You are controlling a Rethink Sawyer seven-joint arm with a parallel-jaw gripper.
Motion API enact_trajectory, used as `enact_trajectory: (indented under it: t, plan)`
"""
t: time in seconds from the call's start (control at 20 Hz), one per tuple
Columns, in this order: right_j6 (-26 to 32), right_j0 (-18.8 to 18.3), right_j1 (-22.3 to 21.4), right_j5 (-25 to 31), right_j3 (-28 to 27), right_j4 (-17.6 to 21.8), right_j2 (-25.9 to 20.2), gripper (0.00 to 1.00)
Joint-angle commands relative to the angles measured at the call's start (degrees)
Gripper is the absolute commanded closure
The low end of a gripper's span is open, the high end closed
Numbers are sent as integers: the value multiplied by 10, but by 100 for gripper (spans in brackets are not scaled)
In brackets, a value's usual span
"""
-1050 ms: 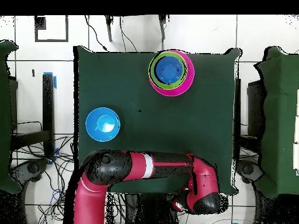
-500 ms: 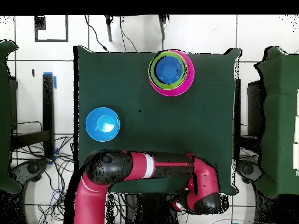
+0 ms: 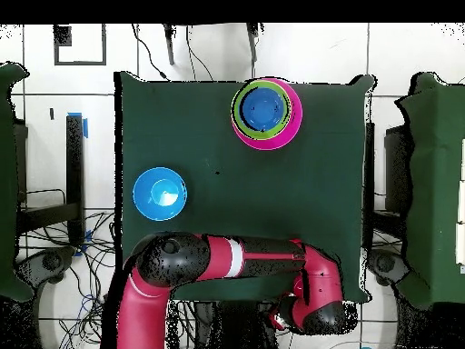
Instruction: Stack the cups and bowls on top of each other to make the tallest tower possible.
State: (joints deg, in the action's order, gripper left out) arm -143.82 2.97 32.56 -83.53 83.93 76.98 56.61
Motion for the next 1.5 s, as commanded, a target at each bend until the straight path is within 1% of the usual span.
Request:
enact_trajectory:
  t: [0.05,0.3,0.5,0.75,0.95,1.1,1.25,1.35,1.5]
  plan:
    - [-148,-17,33,298,-228,-189,-125,0]
    - [-166,-16,30,294,-233,-182,-122,0]
    - [-174,-15,25,296,-233,-185,-123,0]
    - [-204,-11,22,295,-236,-178,-120,0]
    - [-199,-5,27,294,-231,-169,-113,0]
    - [-200,7,33,291,-215,-153,-104,0]
    - [-206,26,43,291,-190,-132,-94,0]
    - [-210,38,42,295,-166,-132,-95,0]
    - [-213,55,31,303,-128,-144,-105,0]
